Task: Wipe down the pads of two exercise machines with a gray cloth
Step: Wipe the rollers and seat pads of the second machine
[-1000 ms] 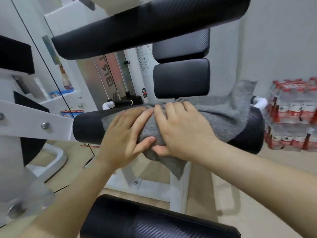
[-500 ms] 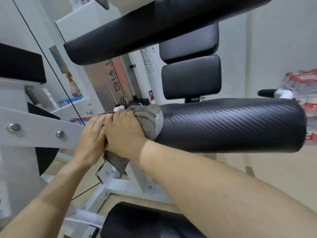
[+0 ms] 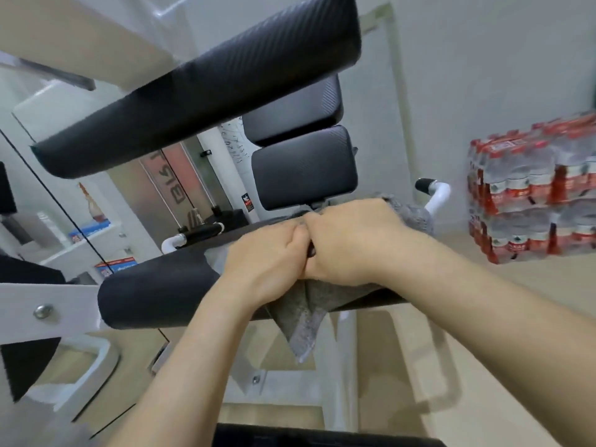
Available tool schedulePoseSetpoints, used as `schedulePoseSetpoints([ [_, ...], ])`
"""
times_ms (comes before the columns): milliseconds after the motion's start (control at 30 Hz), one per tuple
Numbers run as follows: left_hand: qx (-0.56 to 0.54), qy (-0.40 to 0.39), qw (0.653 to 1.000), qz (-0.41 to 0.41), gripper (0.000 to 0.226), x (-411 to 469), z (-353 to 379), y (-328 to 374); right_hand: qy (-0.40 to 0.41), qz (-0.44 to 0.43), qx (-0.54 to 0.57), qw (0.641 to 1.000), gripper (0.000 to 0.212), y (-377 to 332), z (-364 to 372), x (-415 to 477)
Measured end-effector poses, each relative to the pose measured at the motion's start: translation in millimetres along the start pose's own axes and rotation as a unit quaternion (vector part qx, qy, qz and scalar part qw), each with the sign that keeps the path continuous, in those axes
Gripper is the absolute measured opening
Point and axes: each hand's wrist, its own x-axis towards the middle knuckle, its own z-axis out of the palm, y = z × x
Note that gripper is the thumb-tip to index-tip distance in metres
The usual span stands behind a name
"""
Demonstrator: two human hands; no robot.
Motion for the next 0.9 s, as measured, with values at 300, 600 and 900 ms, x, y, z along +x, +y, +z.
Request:
schedulePoseSetpoints([
  [300, -0.174, -0.294, 0.94, -0.022, 0.044, 84, 13, 64, -0.15, 0.125, 0.264, 0.945, 0.072, 81, -2, 1],
  [600, 0.007, -0.295, 0.947, -0.128, 0.052, 82, 16, 88, -0.087, 0.211, 0.305, 0.925, 0.049, 70, -15, -15],
  [900, 0.058, -0.309, 0.929, -0.193, 0.054, 110, 37, 81, -0.255, 0.153, 0.274, 0.915, 0.066, 105, -2, 27],
])
